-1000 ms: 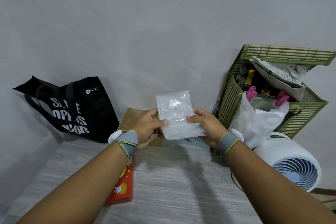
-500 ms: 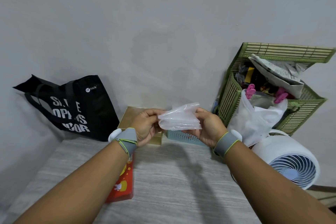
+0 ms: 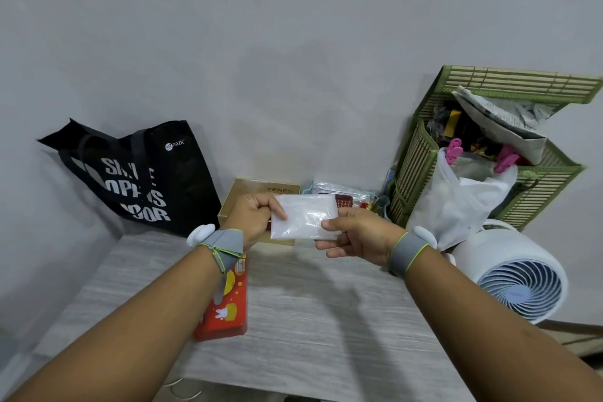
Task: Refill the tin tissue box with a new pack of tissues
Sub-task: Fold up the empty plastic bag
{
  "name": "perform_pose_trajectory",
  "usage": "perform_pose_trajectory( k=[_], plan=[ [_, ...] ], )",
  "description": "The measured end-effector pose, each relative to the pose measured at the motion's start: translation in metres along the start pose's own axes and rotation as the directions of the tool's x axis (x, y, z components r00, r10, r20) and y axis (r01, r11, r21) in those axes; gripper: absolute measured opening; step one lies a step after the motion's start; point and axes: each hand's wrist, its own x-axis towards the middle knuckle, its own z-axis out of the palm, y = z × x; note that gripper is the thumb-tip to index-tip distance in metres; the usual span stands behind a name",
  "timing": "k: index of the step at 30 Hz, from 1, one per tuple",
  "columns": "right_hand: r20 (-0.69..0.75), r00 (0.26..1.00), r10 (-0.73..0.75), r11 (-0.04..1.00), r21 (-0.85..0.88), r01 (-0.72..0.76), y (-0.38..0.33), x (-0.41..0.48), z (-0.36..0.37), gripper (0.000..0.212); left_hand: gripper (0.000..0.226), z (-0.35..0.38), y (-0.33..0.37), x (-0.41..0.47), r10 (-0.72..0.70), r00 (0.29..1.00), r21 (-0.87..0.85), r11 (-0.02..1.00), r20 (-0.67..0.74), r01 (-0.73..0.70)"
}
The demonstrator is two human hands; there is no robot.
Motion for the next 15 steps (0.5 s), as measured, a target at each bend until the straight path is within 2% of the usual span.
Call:
perform_pose_trajectory(
  k=[7,11,15],
  plan=[
    [-0.203,0.970,-0.137,0.989,-0.073,0.125,0.026,-0.002,0.034,0.025,0.034,-0.029,-0.007,-0.029,-0.084,0.986,-0.229,0.966,0.146,0.116],
    [-0.268,0.951,-0.152,0.987,-0.081,0.135,0.047,-0.001,0.065,0.019,0.036,-0.065,-0.026,-0.047,-0.068,0.985,-0.180,0.979,0.158,0.096],
    [-0.326,0.939,-0.112,0.994,-0.036,0.106,0.090,0.005,0.125,0.013,0.041,-0.129,-0.063,-0.077,-0.137,0.977,-0.090,0.984,0.162,0.153]
  ],
)
